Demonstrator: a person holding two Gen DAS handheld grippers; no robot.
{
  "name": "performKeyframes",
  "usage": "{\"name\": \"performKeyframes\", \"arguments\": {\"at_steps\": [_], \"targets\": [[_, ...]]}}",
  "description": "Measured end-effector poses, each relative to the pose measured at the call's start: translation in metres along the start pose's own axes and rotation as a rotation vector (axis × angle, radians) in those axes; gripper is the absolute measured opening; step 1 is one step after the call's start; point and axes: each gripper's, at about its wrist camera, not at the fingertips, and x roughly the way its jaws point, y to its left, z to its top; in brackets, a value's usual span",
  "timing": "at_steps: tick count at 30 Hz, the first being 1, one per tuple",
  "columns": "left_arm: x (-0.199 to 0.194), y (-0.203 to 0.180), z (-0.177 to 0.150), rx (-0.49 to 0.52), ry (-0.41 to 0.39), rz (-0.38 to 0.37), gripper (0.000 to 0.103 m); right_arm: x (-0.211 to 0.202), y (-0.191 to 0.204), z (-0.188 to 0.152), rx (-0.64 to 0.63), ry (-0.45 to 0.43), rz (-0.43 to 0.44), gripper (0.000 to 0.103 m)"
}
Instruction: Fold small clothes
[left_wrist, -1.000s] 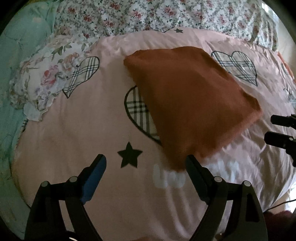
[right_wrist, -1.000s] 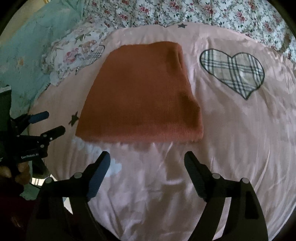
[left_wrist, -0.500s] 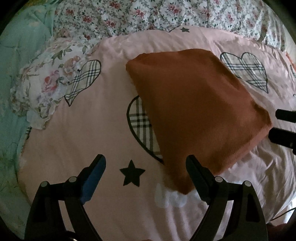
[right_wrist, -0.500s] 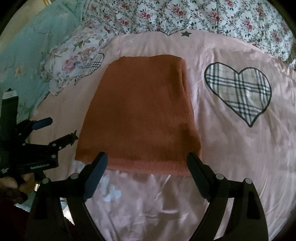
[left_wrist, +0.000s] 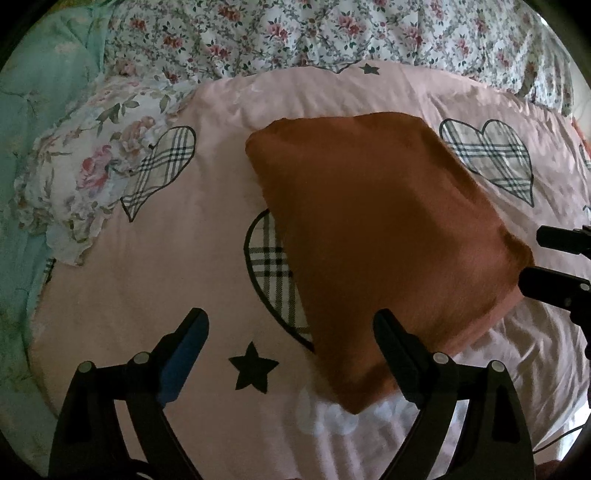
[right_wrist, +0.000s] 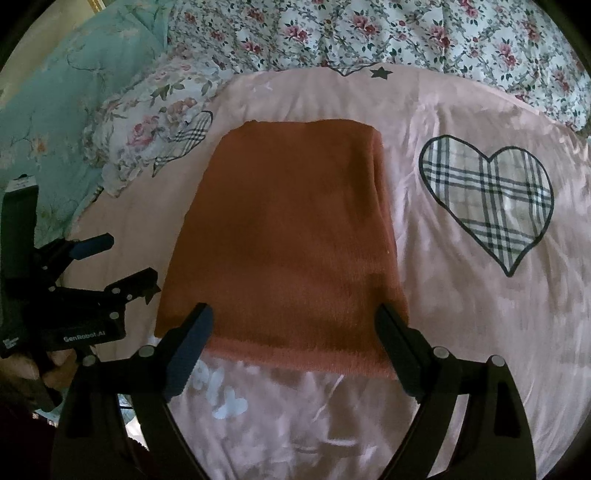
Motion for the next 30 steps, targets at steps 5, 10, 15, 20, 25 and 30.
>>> {"name": "performKeyframes", "arguments": {"at_steps": [5, 10, 15, 20, 25, 30], "targets": [[0.0, -0.004, 0.004, -0.006, -0.004, 0.0, 0.093, 0.003, -0.001, 0.009, -0.009, 0.0, 0.005, 0.089], [0.003, -0.002, 0.008, -0.03, -0.003, -0.02, 0.095, 0.002, -0.003, 0.016, -0.014, -0.02, 0.012, 0.089], [0.016, 0.012, 0.02, -0.107, 0.003, -0.099, 0.095, 0.005, -0.018, 0.035, 0.001, -0.054, -0.01, 0.089], [0.039, 0.029, 0.031, -0.211, 0.052, -0.17, 0.095, 0.021, -0.051, 0.058, 0.108, -0.06, -0.011, 0.076], [0.059, 0.035, 0.036, -0.268, 0.089, -0.181, 0.095, 0.048, -0.076, 0.076, 0.182, -0.039, -0.009, 0.057], [0.075, 0.028, 0.039, -0.256, 0.127, -0.157, 0.091, 0.083, -0.09, 0.084, 0.251, 0.026, 0.032, 0.02]]}}
